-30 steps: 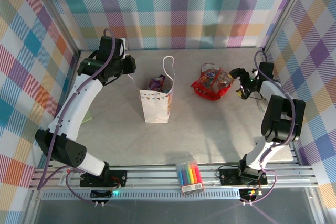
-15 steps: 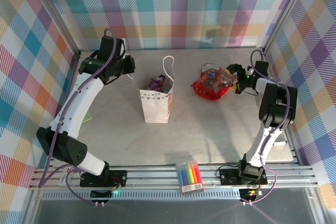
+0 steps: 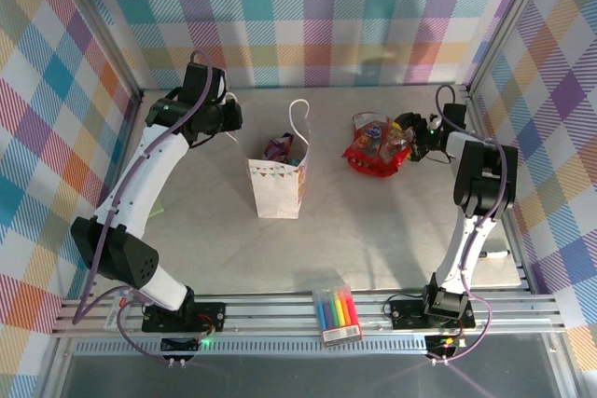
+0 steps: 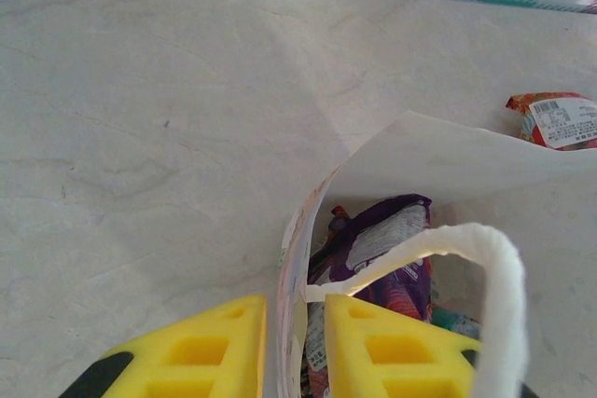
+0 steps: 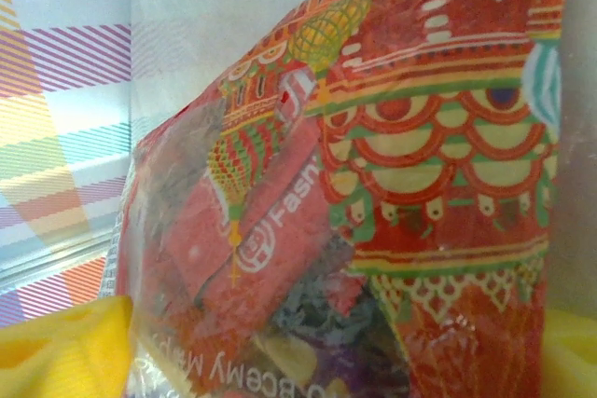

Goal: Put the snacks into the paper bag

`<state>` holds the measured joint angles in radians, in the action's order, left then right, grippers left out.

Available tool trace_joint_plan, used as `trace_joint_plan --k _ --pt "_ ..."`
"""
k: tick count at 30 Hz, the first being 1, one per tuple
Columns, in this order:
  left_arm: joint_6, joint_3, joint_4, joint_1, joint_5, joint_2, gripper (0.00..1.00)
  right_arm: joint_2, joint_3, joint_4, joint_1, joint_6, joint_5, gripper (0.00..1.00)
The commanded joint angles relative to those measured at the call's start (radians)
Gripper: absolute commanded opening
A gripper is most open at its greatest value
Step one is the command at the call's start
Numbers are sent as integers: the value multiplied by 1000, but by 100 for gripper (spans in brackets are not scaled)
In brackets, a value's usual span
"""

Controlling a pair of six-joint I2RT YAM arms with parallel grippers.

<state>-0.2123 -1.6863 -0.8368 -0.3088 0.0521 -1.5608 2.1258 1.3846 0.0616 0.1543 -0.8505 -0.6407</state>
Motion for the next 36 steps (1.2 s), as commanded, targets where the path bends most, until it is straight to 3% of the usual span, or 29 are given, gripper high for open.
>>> trace_joint_plan --k 1,3,5,14,19,24,36 --pt "5 -30 -12 11 18 10 24 52 44 52 -44 3 -39 77" --pt "5 -29 -12 11 22 14 24 59 48 44 -48 -10 -36 51" --pt "6 -24 -13 11 26 23 24 57 52 55 -49 -5 -28 41" --pt "10 9 2 13 43 57 24 -82 67 214 -52 148 62 24" --pt "10 36 15 14 42 83 24 -177 129 382 -85 338 177 14" --pt "9 65 24 17 47 114 24 -302 109 391 -124 455 283 6" --pt "2 131 65 33 16 164 24 -572 139 418 -236 651 432 0"
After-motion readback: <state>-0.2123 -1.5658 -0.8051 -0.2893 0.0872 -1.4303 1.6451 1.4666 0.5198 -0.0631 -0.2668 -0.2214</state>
